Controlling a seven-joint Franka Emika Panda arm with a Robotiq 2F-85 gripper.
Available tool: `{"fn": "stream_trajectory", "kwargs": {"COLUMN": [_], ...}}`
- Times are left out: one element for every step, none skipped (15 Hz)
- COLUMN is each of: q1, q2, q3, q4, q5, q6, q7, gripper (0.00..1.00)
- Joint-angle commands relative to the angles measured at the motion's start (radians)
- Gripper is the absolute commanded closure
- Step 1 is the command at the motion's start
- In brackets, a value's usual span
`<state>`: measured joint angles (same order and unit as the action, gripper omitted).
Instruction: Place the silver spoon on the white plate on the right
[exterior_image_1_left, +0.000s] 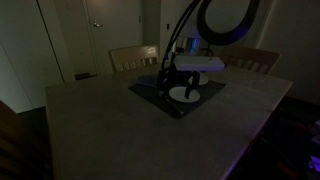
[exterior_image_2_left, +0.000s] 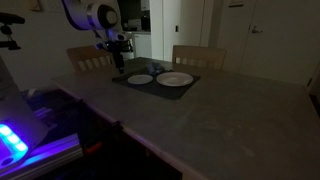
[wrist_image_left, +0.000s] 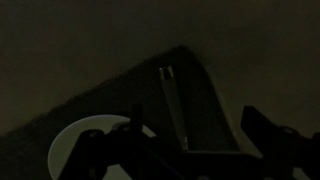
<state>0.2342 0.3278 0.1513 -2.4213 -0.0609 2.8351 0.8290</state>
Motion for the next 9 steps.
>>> {"fn": "stream_trajectory", "kwargs": {"q1": [0.016,0.016,0.018,0.020,0.008,-0.021,-0.050,-0.072,-0.101], "q2": [0.073,0.087,0.096,0.106,0.114,0.121,0.130,0.138,0.146], "q3": [-0.001,0.006,0.007,0.006,0.020,0.050,0.084,0.111,0.144], "q4": [0.015,0.013,0.010,0.008,0.003,-0.001,-0.002,-0.001,0.002], "q5": [0.098,0.130,0.151,0.166,0.189,0.217,0.248,0.276,0.303], "q6": [0.106,0.128,0.146,0.163,0.184,0.209,0.238,0.257,0.278], "q7": [-0.060,-0.079,-0.093,-0.109,-0.136,-0.178,-0.223,-0.264,-0.308], "gripper": [0.00,0.00,0.00,0.00,0.00,0.00,0.00,0.00,0.00]}}
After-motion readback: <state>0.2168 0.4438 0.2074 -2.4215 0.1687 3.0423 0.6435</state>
